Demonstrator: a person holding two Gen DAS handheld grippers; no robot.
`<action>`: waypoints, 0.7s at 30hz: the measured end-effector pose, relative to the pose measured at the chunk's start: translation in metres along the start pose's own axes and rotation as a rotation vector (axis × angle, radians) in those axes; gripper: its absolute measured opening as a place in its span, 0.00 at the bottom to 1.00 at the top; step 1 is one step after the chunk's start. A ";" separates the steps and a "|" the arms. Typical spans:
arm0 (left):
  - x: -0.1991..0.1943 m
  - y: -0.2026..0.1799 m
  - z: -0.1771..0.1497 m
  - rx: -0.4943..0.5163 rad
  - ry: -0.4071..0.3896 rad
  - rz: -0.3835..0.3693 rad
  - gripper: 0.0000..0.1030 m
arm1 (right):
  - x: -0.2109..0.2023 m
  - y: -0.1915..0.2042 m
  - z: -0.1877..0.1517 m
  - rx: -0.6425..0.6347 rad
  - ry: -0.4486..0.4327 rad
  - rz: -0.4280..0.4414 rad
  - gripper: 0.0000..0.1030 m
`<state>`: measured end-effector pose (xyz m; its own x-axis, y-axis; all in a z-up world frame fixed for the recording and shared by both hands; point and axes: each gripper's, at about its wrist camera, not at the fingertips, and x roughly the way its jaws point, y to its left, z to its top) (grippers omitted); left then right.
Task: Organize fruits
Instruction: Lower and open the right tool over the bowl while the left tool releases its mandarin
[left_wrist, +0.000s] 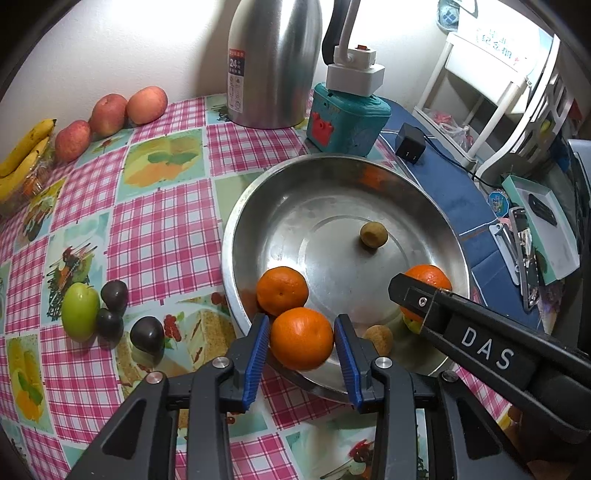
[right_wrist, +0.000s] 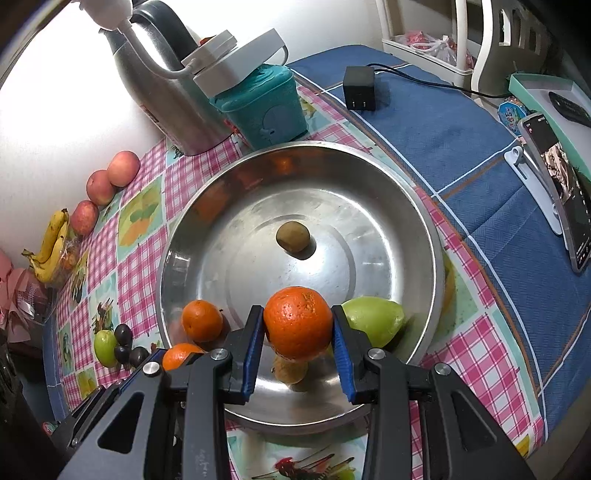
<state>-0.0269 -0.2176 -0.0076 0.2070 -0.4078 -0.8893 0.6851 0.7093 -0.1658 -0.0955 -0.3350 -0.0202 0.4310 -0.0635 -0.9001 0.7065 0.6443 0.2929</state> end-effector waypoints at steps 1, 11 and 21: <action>0.000 0.000 0.000 0.000 0.000 0.001 0.41 | 0.000 0.001 0.000 -0.002 0.001 0.000 0.36; -0.002 0.001 0.000 -0.011 0.003 -0.005 0.47 | 0.002 0.004 0.000 -0.019 0.003 -0.010 0.36; -0.005 0.018 0.001 -0.086 0.024 0.023 0.55 | -0.005 0.006 0.001 -0.038 -0.030 -0.015 0.43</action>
<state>-0.0150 -0.2028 -0.0056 0.2044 -0.3782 -0.9029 0.6180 0.7651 -0.1806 -0.0925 -0.3313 -0.0136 0.4377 -0.0960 -0.8940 0.6916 0.6714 0.2665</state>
